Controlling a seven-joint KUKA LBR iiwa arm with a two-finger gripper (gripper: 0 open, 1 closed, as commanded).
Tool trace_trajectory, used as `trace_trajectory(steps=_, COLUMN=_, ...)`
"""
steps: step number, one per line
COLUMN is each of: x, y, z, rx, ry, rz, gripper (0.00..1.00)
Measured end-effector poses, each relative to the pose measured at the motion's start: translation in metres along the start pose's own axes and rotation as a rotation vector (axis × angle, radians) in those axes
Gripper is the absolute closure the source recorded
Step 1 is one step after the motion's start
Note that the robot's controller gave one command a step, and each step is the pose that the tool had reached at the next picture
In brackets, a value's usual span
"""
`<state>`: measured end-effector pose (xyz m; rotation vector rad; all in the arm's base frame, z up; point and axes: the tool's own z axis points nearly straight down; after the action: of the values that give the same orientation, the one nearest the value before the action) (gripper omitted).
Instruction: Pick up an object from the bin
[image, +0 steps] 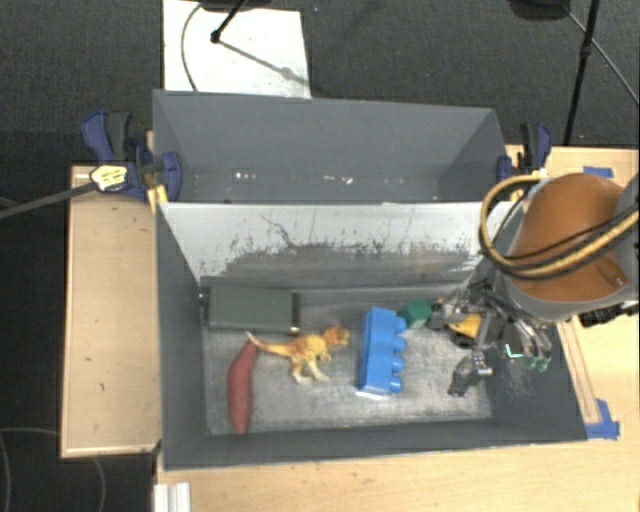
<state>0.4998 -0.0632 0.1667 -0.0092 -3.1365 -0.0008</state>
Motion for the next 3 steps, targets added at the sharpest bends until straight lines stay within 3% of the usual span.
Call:
trace_trajectory(steps=1, x=-0.002, y=0.0, z=-0.004, rx=0.001, ry=-0.008, rz=-0.002, gripper=0.0)
trace_trajectory(steps=2, x=-0.008, y=-0.045, z=0.046, rx=0.002, ry=-0.016, rz=-0.055, gripper=0.0)
trace_trajectory(steps=3, x=-0.007, y=-0.067, z=0.067, rx=0.006, ry=-0.023, rz=-0.251, gripper=0.0)
